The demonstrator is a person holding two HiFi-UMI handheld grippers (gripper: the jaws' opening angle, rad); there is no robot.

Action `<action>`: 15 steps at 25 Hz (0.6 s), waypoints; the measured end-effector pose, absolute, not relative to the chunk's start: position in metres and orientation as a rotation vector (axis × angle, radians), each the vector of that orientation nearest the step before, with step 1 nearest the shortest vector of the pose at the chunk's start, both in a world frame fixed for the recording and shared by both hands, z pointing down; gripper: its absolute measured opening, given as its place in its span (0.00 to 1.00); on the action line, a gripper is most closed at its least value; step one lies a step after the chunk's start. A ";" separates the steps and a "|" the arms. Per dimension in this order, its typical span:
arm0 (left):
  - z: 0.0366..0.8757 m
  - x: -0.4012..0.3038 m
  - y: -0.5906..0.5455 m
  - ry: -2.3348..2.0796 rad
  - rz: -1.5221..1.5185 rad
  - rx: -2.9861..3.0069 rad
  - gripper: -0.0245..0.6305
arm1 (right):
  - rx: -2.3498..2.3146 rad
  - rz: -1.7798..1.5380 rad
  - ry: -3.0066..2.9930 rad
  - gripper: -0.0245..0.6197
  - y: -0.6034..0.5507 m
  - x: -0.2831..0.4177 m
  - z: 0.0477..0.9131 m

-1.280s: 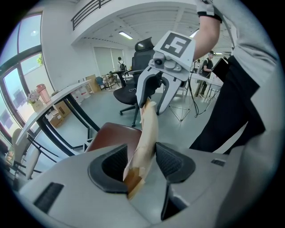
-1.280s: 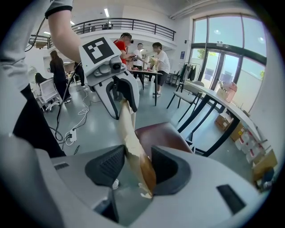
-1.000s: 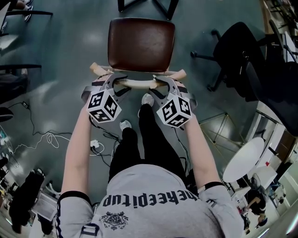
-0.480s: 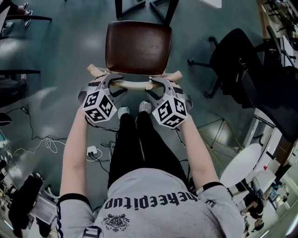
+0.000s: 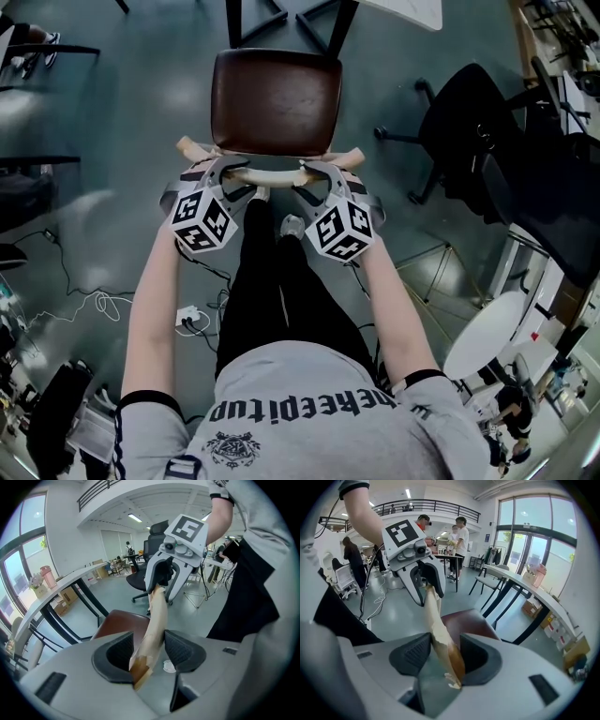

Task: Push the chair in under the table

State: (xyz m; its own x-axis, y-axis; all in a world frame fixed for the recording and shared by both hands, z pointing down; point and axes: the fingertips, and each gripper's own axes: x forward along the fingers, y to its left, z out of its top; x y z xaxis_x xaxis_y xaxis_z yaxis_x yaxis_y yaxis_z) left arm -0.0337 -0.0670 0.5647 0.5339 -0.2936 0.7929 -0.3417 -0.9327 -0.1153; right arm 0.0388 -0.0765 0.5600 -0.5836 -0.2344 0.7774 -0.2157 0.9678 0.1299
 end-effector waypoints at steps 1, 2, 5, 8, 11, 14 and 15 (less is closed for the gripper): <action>0.565 -0.035 -0.072 -0.557 1.382 2.707 0.36 | 0.321 -0.025 -2.209 0.35 -0.081 0.037 0.560; 0.565 -0.036 -0.076 -0.553 1.382 2.710 0.36 | 0.327 -0.025 -2.208 0.35 -0.085 0.036 0.560; 0.565 -0.040 -0.091 -0.546 1.385 2.721 0.36 | 0.348 -0.022 -2.202 0.35 -0.100 0.032 0.561; 0.566 -0.044 -0.106 -0.532 1.386 2.734 0.36 | 0.370 -0.016 -2.196 0.35 -0.114 0.028 0.562; 0.566 -0.049 -0.120 -0.519 1.387 2.743 0.36 | 0.388 -0.007 -2.191 0.35 -0.127 0.024 0.562; 0.565 -0.055 -0.132 -0.504 1.390 2.745 0.36 | 0.402 0.001 -2.186 0.35 -0.139 0.018 0.561; 0.565 -0.057 -0.136 -0.499 1.390 2.745 0.36 | 0.406 0.003 -2.184 0.35 -0.142 0.016 0.561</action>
State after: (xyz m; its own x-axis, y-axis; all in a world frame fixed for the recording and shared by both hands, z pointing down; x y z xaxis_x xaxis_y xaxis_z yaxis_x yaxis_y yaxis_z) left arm -0.0568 -0.1360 0.5648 0.5510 -0.2709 0.7893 -0.2923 -0.9486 -0.1215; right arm 0.0161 -0.1421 0.5612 -0.5523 -0.2872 0.7826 -0.2891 0.9465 0.1433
